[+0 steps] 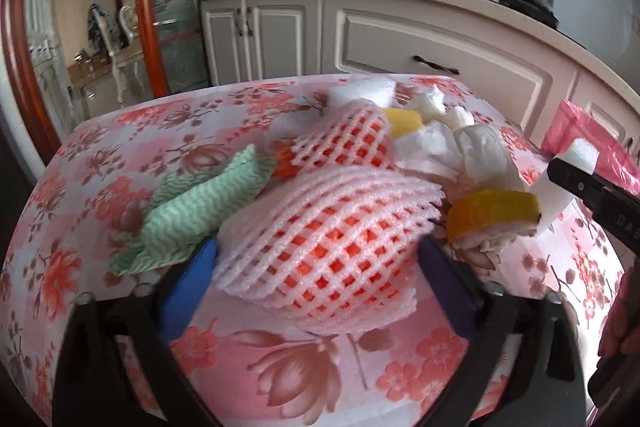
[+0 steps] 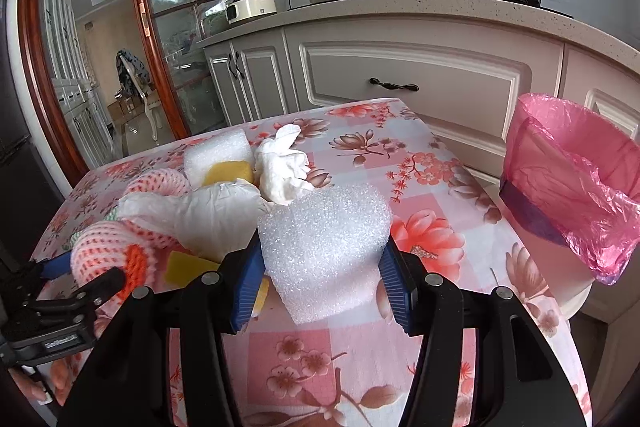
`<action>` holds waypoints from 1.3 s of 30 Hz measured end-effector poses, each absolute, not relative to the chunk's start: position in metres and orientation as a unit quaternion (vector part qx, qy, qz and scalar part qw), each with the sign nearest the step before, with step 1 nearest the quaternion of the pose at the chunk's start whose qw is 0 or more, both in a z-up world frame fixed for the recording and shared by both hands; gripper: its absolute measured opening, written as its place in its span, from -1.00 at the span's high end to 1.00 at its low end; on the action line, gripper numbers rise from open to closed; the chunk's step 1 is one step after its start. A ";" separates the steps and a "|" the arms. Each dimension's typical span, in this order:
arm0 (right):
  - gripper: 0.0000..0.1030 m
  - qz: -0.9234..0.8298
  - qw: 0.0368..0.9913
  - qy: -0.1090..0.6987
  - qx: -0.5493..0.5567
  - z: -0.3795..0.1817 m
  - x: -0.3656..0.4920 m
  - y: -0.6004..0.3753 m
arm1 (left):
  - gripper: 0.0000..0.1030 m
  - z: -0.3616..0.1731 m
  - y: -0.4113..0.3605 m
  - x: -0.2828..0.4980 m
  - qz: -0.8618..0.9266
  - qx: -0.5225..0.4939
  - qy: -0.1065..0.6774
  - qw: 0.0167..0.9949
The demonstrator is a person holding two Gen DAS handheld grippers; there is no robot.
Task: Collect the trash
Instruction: 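Grasp the pink foam fruit net with the left tool while the right tool grasps the white foam block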
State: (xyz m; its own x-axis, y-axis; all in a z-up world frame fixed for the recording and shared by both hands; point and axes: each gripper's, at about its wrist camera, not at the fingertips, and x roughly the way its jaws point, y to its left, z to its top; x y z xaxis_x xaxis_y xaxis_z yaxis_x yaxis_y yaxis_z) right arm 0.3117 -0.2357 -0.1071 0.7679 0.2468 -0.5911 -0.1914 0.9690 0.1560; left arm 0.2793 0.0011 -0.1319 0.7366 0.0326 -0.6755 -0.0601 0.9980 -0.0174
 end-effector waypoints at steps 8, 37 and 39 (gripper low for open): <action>-0.01 0.118 0.942 0.310 0.048 -0.096 0.290 -0.238 | 0.16 -0.130 -0.011 0.264 -0.018 0.013 0.357 0.934; -0.01 0.121 0.960 0.252 -0.001 -0.048 0.192 -0.208 | 0.16 -0.077 0.005 0.165 -0.018 0.007 0.274 0.962; -0.01 0.125 0.963 0.240 0.004 -0.038 0.187 -0.211 | 0.16 -0.073 0.005 0.162 -0.018 0.006 0.268 0.963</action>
